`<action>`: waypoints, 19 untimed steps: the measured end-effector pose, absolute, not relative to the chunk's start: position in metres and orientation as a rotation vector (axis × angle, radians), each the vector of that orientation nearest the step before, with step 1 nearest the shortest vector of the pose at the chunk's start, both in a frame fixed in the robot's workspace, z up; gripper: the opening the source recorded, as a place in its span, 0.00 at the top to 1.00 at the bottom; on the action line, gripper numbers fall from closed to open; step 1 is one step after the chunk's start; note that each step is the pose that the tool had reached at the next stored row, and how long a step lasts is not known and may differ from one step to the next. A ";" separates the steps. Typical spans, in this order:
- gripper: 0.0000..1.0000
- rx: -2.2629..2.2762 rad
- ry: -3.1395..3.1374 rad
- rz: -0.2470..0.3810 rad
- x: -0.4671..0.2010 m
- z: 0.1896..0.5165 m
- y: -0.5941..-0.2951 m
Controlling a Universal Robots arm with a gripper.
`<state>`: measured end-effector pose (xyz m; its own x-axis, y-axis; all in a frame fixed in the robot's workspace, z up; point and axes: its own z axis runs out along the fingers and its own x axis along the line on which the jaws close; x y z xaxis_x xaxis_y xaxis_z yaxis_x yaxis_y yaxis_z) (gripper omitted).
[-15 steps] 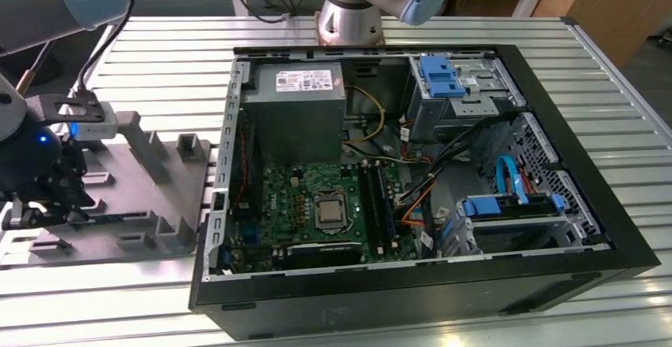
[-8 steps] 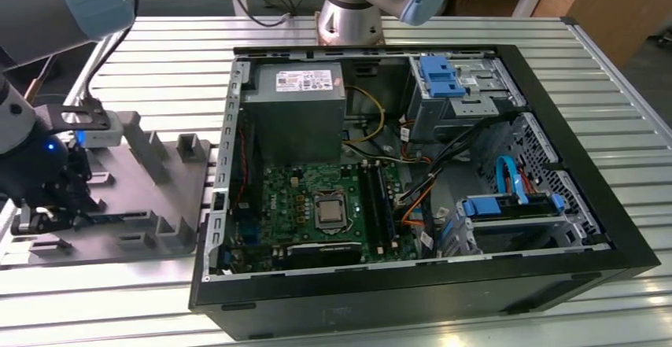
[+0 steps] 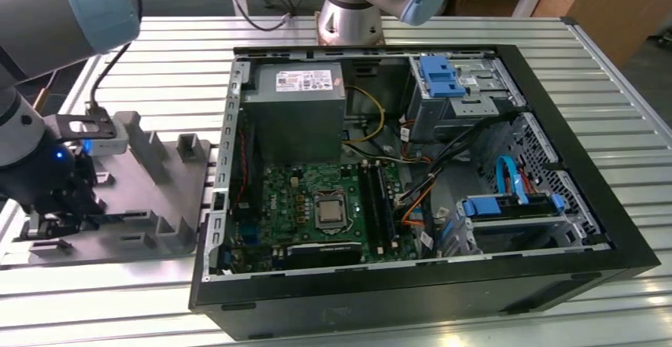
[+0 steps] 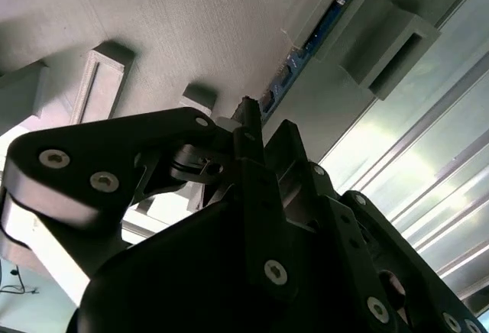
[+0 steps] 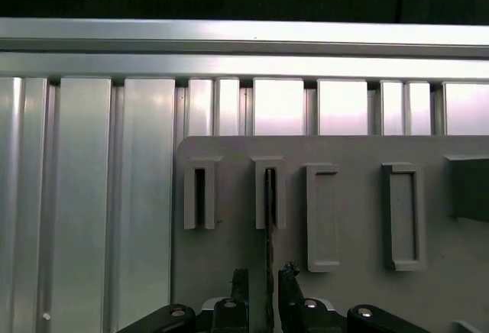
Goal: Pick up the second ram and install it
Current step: 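Pick up the second ram and move it above second insertion slot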
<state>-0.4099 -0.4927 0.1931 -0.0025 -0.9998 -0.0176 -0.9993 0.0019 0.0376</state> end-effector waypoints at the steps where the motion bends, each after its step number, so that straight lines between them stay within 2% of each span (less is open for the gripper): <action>1: 0.71 2.209 -2.214 -0.061 -0.410 0.191 -0.493; 8: 0.72 2.209 -2.214 -0.062 -0.410 0.191 -0.493; 9: 0.78 2.209 -2.214 -0.062 -0.410 0.191 -0.493; 10: 0.78 2.209 -2.214 -0.062 -0.410 0.191 -0.493; 11: 0.84 2.209 -2.214 -0.062 -0.410 0.191 -0.493; 12: 0.86 2.209 -2.214 -0.062 -0.410 0.191 -0.493; 19: 0.86 2.209 -2.214 -0.062 -0.410 0.191 -0.493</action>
<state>-0.4097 -0.4927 0.1911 -0.0025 -0.9998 -0.0186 -0.9993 0.0018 0.0377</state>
